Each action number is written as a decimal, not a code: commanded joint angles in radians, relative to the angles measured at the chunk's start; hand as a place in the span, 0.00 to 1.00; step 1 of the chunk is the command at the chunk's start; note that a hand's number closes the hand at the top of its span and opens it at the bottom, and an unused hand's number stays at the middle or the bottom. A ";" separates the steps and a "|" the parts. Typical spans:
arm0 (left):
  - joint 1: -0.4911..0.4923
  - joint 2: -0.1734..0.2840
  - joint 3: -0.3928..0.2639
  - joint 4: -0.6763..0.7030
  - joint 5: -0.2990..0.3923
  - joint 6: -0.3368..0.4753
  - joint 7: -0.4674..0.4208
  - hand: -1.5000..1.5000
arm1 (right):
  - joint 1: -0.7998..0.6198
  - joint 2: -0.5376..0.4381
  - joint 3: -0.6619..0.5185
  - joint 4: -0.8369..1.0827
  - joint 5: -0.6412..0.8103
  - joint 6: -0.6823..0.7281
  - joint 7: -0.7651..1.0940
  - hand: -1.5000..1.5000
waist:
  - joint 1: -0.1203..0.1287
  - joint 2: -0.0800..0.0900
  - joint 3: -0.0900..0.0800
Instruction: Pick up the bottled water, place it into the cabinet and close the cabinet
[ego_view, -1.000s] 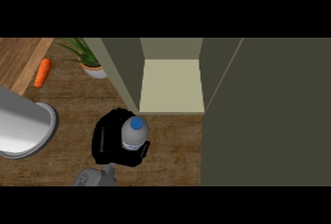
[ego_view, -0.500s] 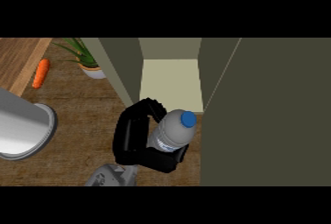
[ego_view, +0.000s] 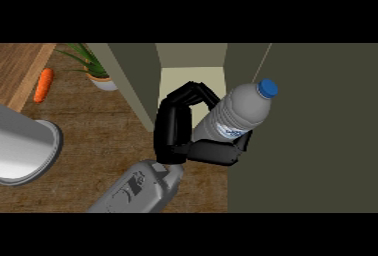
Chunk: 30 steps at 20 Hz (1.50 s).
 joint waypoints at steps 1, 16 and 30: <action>-0.124 0.000 -0.009 0.094 -0.007 0.111 0.034 1.00 | 0.013 0.009 -0.043 -0.085 -0.090 -0.003 0.020 0.00 | -0.006 -0.002 0.000; -0.297 0.000 0.081 0.484 0.071 0.026 -0.068 1.00 | -0.013 -0.008 -0.101 -0.089 -0.175 0.030 0.090 0.00 | -0.001 0.004 0.000; -0.437 0.000 0.242 0.853 0.200 -0.063 -0.270 1.00 | -0.054 -0.020 -0.131 -0.009 -0.186 0.082 0.057 0.00 | -0.025 0.010 0.000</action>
